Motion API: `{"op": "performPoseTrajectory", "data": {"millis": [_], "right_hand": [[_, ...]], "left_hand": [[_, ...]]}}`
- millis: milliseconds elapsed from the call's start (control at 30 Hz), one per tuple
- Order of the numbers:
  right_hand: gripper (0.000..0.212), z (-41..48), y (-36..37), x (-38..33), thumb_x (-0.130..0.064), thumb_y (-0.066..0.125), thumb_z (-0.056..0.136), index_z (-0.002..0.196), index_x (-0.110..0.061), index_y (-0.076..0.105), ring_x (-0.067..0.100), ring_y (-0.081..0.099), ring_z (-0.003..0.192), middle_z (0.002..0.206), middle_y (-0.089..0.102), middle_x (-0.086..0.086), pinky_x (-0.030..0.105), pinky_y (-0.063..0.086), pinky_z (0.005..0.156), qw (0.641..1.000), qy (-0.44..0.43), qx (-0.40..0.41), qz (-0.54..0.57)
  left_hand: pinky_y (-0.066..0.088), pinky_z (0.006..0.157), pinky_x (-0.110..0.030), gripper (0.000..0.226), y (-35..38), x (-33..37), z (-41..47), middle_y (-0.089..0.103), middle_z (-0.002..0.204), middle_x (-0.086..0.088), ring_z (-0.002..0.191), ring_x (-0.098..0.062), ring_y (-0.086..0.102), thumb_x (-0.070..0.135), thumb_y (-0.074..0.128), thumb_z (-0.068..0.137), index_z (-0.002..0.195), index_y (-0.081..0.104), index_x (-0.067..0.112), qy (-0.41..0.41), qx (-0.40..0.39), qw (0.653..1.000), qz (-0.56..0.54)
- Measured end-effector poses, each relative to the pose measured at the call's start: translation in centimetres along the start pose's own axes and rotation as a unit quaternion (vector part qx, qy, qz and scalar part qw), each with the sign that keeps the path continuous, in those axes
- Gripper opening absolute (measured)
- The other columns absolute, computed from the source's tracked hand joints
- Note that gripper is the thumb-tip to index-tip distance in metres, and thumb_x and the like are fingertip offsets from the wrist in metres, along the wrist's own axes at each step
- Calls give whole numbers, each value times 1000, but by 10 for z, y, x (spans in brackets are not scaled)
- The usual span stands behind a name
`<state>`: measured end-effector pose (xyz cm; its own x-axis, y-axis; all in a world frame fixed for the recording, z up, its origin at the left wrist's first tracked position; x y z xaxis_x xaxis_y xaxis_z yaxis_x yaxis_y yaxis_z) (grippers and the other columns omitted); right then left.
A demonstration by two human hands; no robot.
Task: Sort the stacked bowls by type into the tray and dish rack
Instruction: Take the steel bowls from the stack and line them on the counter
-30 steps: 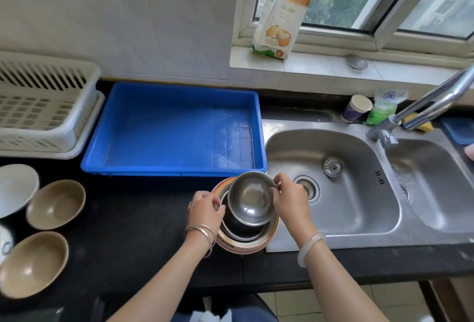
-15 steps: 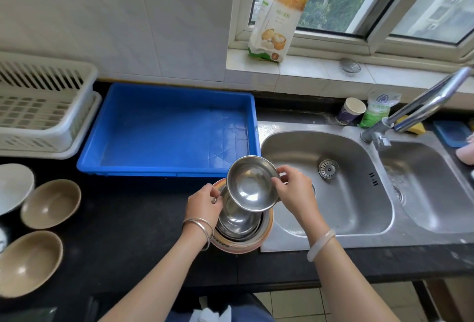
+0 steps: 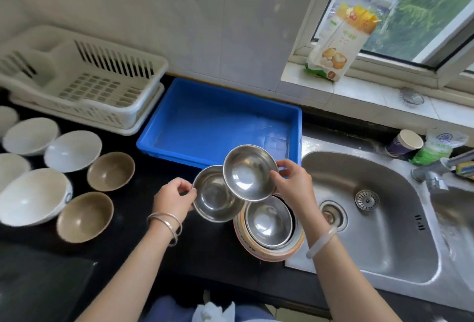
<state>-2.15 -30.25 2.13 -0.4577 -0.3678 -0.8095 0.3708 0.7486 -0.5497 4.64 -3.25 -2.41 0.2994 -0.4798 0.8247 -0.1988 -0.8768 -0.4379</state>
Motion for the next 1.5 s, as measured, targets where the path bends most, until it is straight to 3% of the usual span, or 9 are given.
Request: {"op": "performPoseTrajectory", "data": {"millis": [133,300,433,533,800,900,1067,1200,1500], "right_hand": [[7,10,44,-13,-16,61,86,90,-21,61,22,64,72,76,64,-2,39,56,75,999,-4,-47,-2],[17,14,122,-24,-6,50,87,81,-20,58,7,67,54,83,67,11,17,52,50,986,20,-153,60],[14,12,177,-27,-5,50,86,83,-14,60,5,66,52,88,66,11,15,50,47,978,39,-199,53],[11,12,207,-26,-5,51,86,89,-9,61,5,66,56,90,64,8,10,46,42,975,56,-207,49],[13,15,256,-21,-6,52,89,99,-9,59,20,66,88,96,61,6,17,55,53,969,94,-223,42],[9,15,265,-16,-7,53,91,91,-16,57,18,65,88,94,61,4,26,59,65,969,102,-220,39],[9,15,273,-8,-10,55,91,92,-19,55,19,64,90,95,60,4,29,59,70,969,108,-219,33],[15,14,277,-7,-12,55,93,108,-15,55,16,62,89,96,57,0,26,58,67,966,115,-228,49],[16,6,274,-6,-18,50,96,111,-16,55,15,68,85,101,65,6,23,57,64,957,126,-255,60]], "left_hand": [[57,62,-31,17,-45,-38,-1,64,76,-5,67,-16,63,9,63,81,68,58,17,-52,57,996,-50],[56,53,-24,20,-82,-94,-10,60,67,-8,68,-19,59,2,61,82,65,54,11,-129,109,978,-118],[56,69,-34,13,-97,-129,-17,62,79,-12,72,-23,60,3,60,83,73,57,11,-180,132,965,-136],[55,71,-35,6,-103,-147,-22,63,85,-12,69,-23,61,2,60,83,82,59,8,-203,153,957,-138],[57,71,-36,4,-111,-174,-28,65,82,-13,71,-28,62,3,60,82,81,61,7,-241,178,942,-150],[56,70,-34,6,-112,-179,-28,66,83,-12,71,-27,63,3,61,81,81,61,9,-250,178,940,-150],[58,73,-39,15,-118,-183,-28,67,80,-9,68,-23,65,6,60,82,72,60,17,-264,187,935,-142],[58,79,-45,10,-120,-181,-29,66,75,-3,74,-27,67,9,61,81,76,61,17,-268,190,936,-124],[55,84,-47,6,-123,-172,-29,67,81,-3,85,-29,67,13,61,83,80,61,18,-248,202,942,-101]]}}
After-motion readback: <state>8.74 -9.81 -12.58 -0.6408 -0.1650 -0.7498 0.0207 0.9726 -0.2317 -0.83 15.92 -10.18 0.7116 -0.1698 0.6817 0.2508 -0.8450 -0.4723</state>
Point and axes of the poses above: each hand's wrist, its own z-axis towards the middle knuckle, its own y-axis out of the palm, x = y × z, the point moved 7 cm from there along z, towards the middle knuckle
